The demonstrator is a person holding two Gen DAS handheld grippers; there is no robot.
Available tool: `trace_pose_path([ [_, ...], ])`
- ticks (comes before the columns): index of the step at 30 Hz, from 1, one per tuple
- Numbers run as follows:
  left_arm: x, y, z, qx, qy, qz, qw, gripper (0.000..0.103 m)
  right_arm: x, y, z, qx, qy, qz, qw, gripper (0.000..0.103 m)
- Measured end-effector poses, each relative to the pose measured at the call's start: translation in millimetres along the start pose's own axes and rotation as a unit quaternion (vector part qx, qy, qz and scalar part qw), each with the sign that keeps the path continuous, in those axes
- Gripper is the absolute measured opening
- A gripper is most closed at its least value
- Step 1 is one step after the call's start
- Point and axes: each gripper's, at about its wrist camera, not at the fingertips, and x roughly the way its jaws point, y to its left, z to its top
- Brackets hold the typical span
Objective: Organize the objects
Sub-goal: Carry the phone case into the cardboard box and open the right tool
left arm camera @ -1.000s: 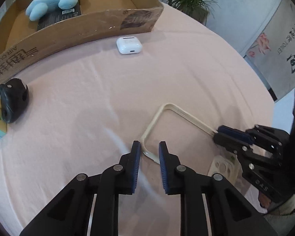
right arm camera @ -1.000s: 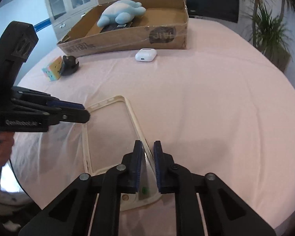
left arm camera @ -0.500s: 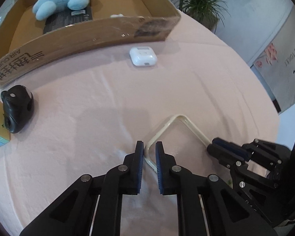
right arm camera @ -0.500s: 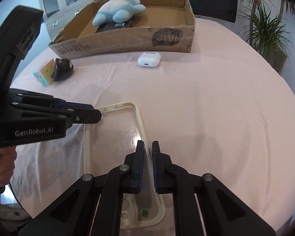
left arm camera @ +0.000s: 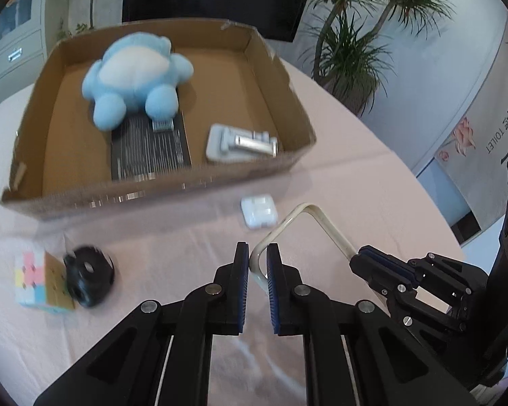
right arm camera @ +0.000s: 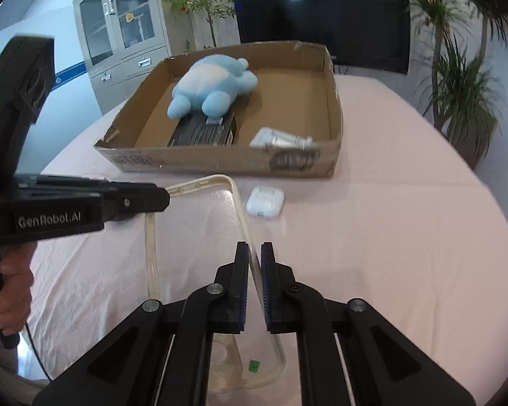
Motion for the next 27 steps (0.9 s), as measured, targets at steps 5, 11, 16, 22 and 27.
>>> trace_pose_path([
  [5,-4.9,0.3,46.9,0.008,-0.035,0.017,0.9992,0.008,3.9,-2.9,43.3,-0.020,-0.033,-0.016,0.999,0.005],
  [11,5.7,7.2,115.3,0.007,-0.067,0.023,0.9975,0.008,33.2,-18.8,104.7,-0.027,-0.048,-0.026,0.998,0.006],
  [16,32.6,18.8,162.9,0.007,-0.064,0.017,0.9978,0.008,63.7,-33.7,152.3,-0.034,-0.046,-0.014,0.998,0.002],
  [22,89.4,28.9,198.5,0.015,-0.051,0.048,0.9974,0.004,115.3,-39.9,188.5,-0.047,-0.047,-0.029,0.997,0.001],
  [27,113.2,60.0,195.5,-0.038,-0.063,0.087,0.9935,0.004,140.0,-52.2,185.8,-0.021,-0.038,-0.017,0.999,0.002],
])
